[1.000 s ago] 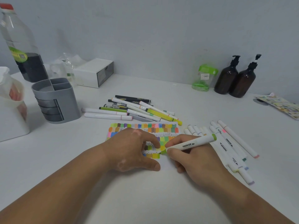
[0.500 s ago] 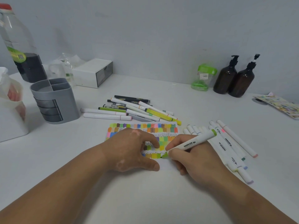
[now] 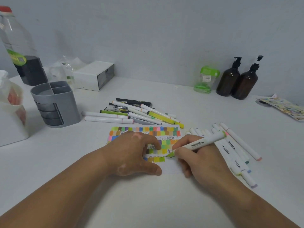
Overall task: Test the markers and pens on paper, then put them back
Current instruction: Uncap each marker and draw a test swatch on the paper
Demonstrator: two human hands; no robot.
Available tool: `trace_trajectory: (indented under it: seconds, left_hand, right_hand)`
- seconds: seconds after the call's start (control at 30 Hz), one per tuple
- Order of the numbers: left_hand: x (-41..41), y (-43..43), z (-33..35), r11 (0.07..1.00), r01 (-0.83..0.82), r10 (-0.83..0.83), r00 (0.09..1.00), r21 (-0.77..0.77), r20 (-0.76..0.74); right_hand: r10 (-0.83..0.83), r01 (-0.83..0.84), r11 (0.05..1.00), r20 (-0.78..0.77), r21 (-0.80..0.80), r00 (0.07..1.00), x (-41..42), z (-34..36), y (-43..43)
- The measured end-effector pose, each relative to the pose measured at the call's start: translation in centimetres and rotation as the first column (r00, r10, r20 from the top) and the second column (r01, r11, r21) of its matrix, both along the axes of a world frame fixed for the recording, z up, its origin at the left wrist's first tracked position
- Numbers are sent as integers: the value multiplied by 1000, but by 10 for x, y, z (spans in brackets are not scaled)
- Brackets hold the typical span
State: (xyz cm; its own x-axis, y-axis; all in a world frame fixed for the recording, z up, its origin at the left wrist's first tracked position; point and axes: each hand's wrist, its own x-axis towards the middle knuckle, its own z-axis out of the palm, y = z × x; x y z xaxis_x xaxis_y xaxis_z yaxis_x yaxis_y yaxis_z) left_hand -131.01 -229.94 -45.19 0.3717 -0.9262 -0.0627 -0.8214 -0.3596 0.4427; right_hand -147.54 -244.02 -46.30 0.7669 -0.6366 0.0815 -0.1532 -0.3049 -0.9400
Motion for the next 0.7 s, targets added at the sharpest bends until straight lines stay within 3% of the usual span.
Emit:
trace_trajectory:
  seconds: [0.13,0.27,0.33,0.53,0.7]
  left_hand:
    - [6,3,5,973,-123,103,989,-198,-109]
    - [4,0,9,890,-311,110,856,-334,-505]
    - [-2,-1,9,883,-300,30,803,-360,-595]
    - [-9,-2,2,903,-229,-118,682,-364,-721]
    - [-7,-2,3,897,-222,-128,696,-382,-706]
  right_hand:
    - [-112,56,974,256,218,960,-3,8,-12]
    - [-77,-12,965,327,261,942,-8,14,-19]
    - [-44,-71,949,351,308,935,-9,16,-20]
    - [-51,-130,901,400,414,915,-10,20,-20]
    - [-38,-123,922,402,366,915,-11,21,-22]
